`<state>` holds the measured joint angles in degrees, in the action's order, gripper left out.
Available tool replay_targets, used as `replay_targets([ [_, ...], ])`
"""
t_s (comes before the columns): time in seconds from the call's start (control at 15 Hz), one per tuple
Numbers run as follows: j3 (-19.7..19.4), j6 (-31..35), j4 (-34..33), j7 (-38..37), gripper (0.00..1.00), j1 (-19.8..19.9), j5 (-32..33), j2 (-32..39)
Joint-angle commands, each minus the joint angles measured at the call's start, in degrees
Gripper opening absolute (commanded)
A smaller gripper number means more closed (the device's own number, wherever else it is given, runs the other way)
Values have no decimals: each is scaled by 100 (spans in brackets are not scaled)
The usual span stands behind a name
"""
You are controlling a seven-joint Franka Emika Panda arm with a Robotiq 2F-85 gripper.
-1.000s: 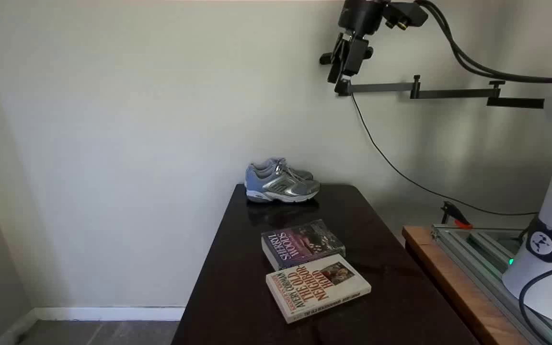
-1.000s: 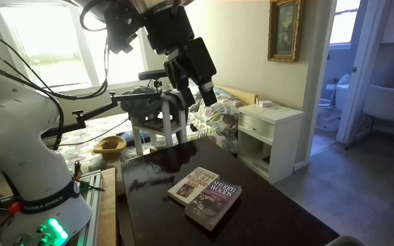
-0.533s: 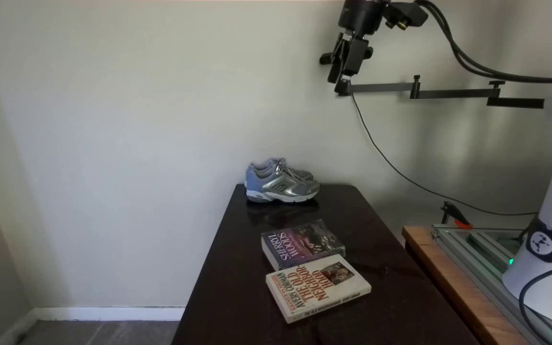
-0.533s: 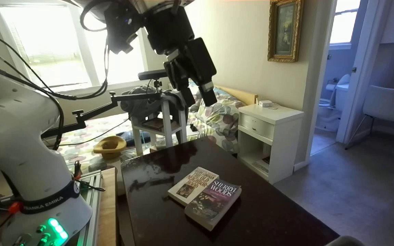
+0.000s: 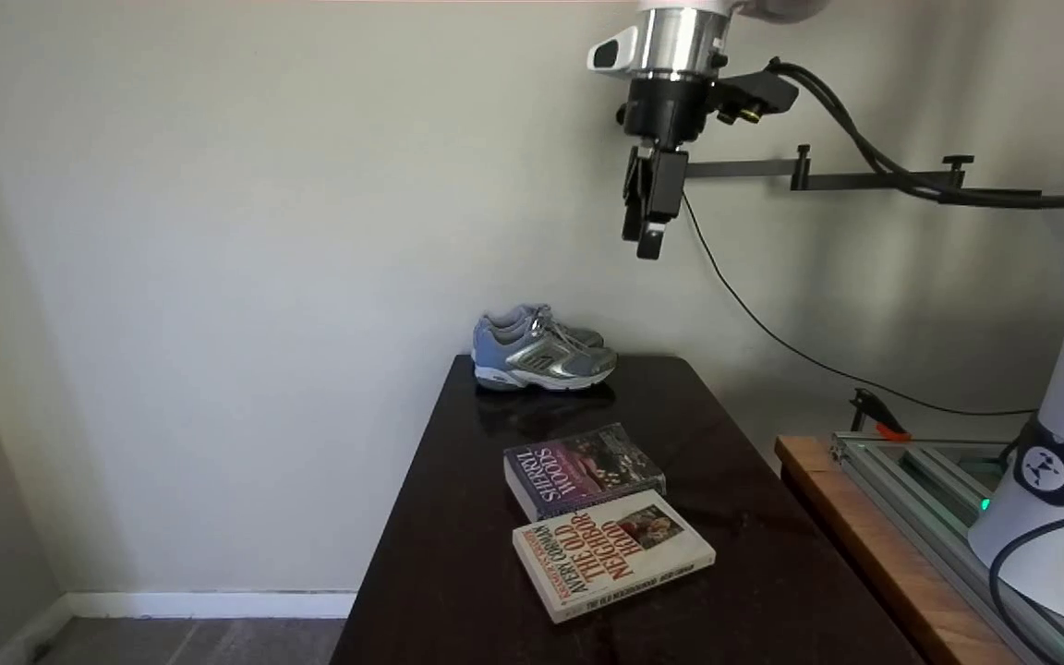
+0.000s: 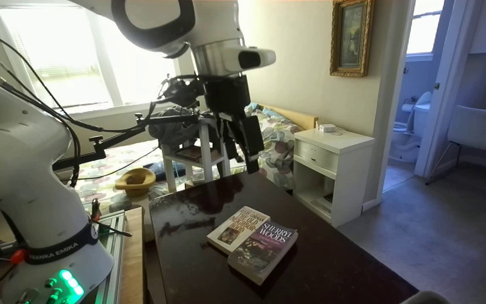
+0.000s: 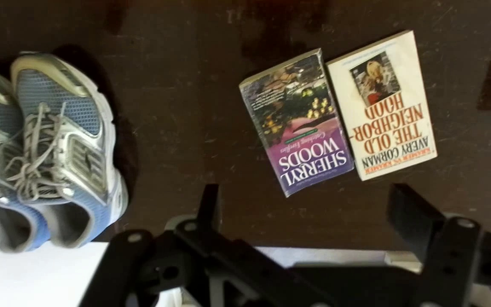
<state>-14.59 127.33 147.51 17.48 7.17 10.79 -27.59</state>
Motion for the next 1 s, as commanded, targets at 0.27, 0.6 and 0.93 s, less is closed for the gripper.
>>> replay_targets([
  [0.27, 394, -33, 146, 142, 100, -319, -211, 939],
  [0.6, 704, 295, 403, 117, 100, -574, -224, 1282],
  [0.93, 937, 551, 549, 33, 100, -583, -49, 1390],
])
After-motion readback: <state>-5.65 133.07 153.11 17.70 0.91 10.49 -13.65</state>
